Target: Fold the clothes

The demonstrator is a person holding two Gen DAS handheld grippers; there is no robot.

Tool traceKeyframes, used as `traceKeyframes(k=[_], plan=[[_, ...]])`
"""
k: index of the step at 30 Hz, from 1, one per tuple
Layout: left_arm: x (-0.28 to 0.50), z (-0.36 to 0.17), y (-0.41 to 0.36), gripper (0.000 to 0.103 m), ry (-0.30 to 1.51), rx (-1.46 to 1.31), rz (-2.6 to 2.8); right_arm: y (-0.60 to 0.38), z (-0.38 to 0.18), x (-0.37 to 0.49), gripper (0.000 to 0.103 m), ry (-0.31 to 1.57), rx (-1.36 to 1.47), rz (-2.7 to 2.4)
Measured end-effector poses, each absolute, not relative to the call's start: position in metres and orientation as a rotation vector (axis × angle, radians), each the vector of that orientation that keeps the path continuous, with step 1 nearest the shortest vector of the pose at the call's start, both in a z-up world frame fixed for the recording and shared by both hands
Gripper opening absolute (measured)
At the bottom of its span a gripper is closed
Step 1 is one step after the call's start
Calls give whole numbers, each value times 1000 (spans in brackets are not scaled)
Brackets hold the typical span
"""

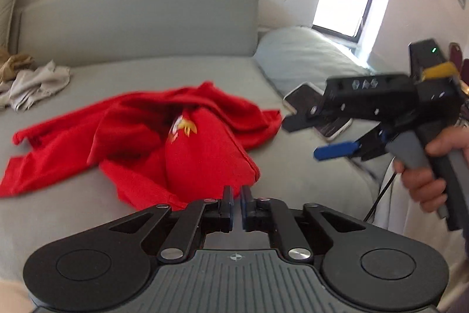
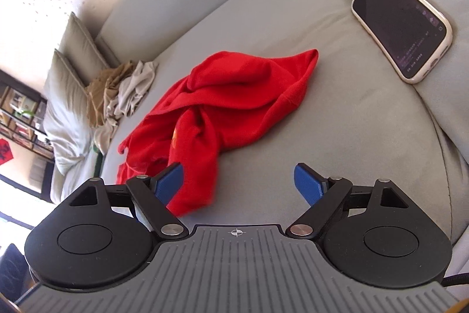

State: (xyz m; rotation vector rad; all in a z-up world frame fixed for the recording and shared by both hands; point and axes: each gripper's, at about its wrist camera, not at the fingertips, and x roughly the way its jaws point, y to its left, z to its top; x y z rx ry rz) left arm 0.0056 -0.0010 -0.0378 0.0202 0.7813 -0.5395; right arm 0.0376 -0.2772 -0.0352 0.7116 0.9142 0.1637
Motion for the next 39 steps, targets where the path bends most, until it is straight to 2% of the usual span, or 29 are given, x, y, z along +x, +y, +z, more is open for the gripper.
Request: traceKeyframes(k=[1, 3, 10, 14, 27, 32, 37, 39], plan=[[6, -40, 5, 14, 804, -44, -503, -279, -34, 35, 87, 915, 712, 161], [8, -42, 18, 24, 840, -179, -438, -283, -32, 29, 88, 905, 703, 148], [12, -49, 54, 31, 923, -590, -298, -297, -28, 16, 88, 871, 732, 103], [17, -58, 53, 47, 954, -827, -280, -298, -28, 13, 88, 868, 737, 109], [42, -87, 30, 46, 1022, -944, -149, -302, -42, 12, 88, 888, 786, 147], [37, -97, 37, 46, 994, -1010, -125, -303, -50, 15, 87, 899, 792, 149], [50, -90, 31, 43, 939, -881, -129, -289, -49, 24, 86, 887, 679, 147], [55, -86, 26, 36, 930, -793, -118, -282, -44, 35, 86, 866, 566, 107]])
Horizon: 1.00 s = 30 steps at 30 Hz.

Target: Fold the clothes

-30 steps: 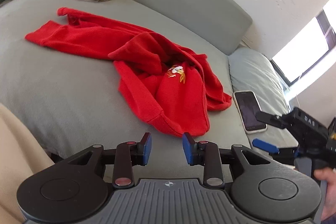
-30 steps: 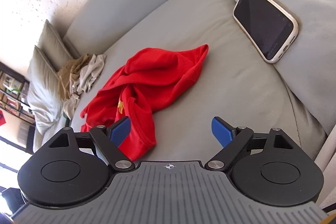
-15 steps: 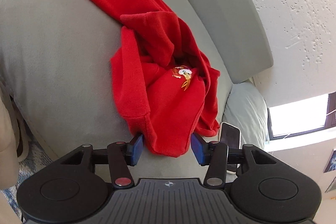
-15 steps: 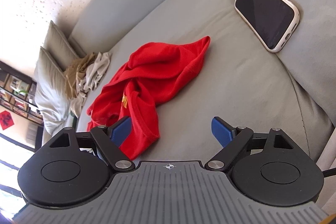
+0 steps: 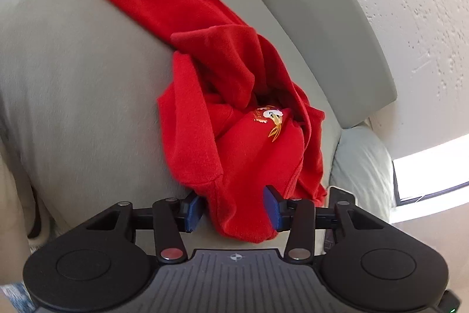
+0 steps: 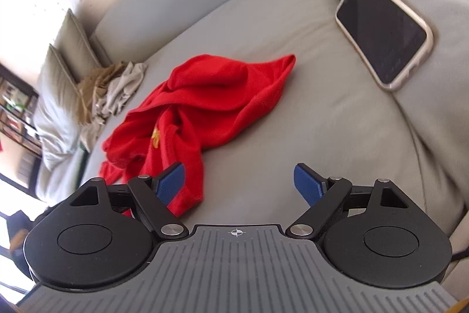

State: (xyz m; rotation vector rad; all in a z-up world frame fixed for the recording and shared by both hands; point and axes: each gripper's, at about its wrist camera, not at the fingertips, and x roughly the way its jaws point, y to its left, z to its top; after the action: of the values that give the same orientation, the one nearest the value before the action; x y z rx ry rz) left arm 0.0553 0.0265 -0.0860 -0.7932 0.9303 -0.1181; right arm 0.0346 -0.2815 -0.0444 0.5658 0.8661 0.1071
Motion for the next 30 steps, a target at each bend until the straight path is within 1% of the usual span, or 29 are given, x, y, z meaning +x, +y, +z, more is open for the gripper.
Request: traceKeyframes(k=[1, 2, 3, 5, 12, 15, 17, 18, 21, 24, 26, 28, 29, 30], plan=[[57, -86, 25, 33, 938, -764, -109, -278, -43, 42, 86, 862, 499, 73], [57, -86, 24, 25, 946, -741, -103, -274, -44, 51, 86, 872, 447, 57], [57, -86, 24, 21, 948, -725, -103, -270, -44, 61, 86, 882, 394, 40], [56, -90, 29, 18, 948, -728, -114, -262, -47, 79, 86, 866, 316, 38], [56, -99, 46, 17, 937, -770, -138, -232, -65, 147, 85, 755, 121, -5], [54, -102, 53, 15, 938, -787, -155, -224, -72, 165, 88, 759, 79, -21], [52, -100, 58, 6, 929, -786, -160, -226, -73, 164, 87, 788, 117, -39], [51, -97, 61, 4, 917, -779, -156, -232, -70, 158, 87, 777, 152, -37], [47, -84, 70, 2, 870, -753, -136, -254, -61, 130, 88, 707, 234, -57], [37, -66, 90, 1, 814, -757, -79, -288, -54, 111, 87, 719, 375, -79], [30, -57, 105, 1, 780, -771, -24, -309, -55, 101, 80, 751, 508, -60], [27, -46, 120, 0, 726, -764, 37, -328, -60, 92, 70, 782, 639, -31], [28, -43, 124, 0, 706, -758, 61, -332, -64, 89, 68, 791, 682, -27], [28, -40, 128, 0, 688, -747, 91, -336, -69, 86, 65, 801, 725, -23]])
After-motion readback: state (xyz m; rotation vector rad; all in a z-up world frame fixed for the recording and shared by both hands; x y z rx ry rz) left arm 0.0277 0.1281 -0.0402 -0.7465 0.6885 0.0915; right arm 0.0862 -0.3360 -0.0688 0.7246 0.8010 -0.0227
